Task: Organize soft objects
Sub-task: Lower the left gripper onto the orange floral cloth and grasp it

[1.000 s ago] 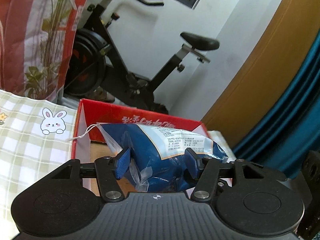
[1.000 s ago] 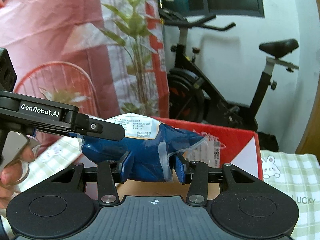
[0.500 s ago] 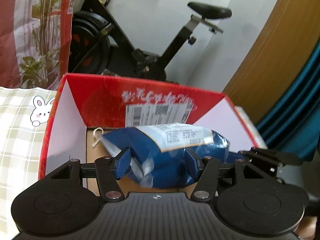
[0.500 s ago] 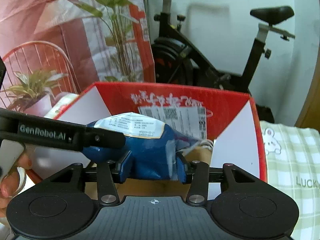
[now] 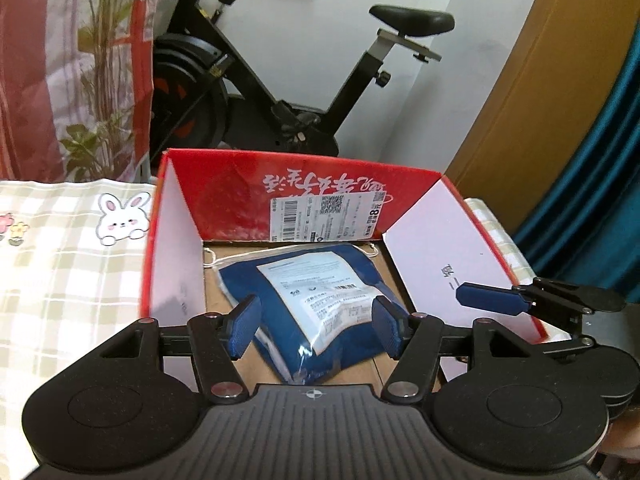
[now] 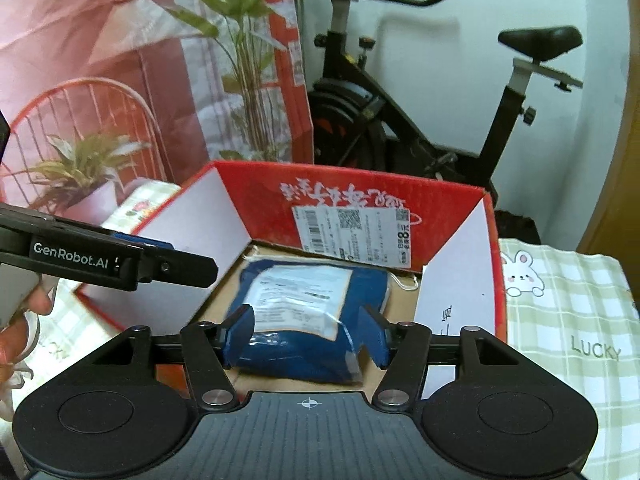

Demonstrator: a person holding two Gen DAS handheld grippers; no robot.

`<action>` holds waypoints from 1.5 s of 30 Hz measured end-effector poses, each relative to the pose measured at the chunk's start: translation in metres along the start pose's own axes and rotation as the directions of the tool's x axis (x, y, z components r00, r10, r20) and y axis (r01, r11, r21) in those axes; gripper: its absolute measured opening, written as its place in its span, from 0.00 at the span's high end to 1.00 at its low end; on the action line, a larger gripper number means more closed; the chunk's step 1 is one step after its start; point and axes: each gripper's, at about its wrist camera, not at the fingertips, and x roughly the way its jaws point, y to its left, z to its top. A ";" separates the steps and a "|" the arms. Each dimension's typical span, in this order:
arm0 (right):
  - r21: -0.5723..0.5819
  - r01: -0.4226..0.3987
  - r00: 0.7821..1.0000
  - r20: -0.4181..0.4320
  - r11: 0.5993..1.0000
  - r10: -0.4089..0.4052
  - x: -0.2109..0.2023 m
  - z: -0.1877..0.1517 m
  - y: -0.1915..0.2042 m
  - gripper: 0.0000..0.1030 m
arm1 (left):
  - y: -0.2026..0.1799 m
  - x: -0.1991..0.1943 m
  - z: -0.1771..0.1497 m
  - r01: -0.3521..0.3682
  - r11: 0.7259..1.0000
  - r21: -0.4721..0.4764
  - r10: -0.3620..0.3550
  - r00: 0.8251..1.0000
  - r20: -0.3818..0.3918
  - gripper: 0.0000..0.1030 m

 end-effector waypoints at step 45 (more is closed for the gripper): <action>0.026 0.064 0.990 0.126 0.998 -0.067 -0.055 -0.164 0.060 0.45 | 0.001 -0.051 -0.164 0.035 0.974 -0.225 -0.036 0.999 0.000 0.42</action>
